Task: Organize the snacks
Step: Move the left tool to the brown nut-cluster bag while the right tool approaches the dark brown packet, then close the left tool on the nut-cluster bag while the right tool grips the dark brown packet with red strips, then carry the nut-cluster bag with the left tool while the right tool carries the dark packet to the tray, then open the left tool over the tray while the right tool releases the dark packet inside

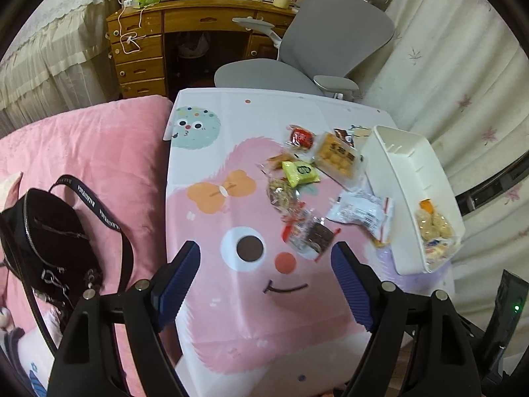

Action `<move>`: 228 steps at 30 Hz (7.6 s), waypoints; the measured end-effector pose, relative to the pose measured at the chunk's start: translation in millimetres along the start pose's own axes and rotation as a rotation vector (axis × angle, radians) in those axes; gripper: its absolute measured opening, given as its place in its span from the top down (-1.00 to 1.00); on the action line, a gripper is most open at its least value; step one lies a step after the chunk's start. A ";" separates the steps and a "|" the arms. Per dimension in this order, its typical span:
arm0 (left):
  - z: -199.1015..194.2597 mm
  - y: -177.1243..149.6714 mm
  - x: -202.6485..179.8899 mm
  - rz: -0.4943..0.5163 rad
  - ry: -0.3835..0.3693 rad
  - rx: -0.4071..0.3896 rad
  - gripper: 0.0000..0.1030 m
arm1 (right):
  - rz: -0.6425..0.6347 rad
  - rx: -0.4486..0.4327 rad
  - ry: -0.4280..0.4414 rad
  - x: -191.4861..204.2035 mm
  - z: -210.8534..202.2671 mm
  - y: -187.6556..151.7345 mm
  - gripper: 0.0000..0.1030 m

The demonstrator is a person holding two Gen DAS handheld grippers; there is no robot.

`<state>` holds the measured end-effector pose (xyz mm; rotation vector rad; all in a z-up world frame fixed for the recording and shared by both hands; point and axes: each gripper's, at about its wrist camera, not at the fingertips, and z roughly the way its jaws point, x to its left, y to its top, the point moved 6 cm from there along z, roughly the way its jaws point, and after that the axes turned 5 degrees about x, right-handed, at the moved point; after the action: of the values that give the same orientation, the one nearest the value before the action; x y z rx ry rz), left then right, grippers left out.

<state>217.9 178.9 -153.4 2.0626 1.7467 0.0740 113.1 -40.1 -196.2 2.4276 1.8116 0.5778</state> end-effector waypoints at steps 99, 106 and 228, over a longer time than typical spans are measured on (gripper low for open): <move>182.7 49.9 0.0 -0.075 0.045 0.216 0.21 | -0.436 -0.175 -0.073 50.6 168.0 108.8 -0.13; 169.7 43.6 15.8 -0.113 0.062 0.198 0.21 | -0.335 -0.162 -0.073 48.8 173.2 116.5 -0.14; 72.6 33.5 -336.7 -0.127 -0.047 -0.079 -0.34 | -0.255 -0.047 0.153 -265.0 -50.9 180.8 0.16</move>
<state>203.3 -166.0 -128.3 1.8782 1.8123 0.0546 197.9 -352.6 -170.1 2.1275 2.0970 0.7882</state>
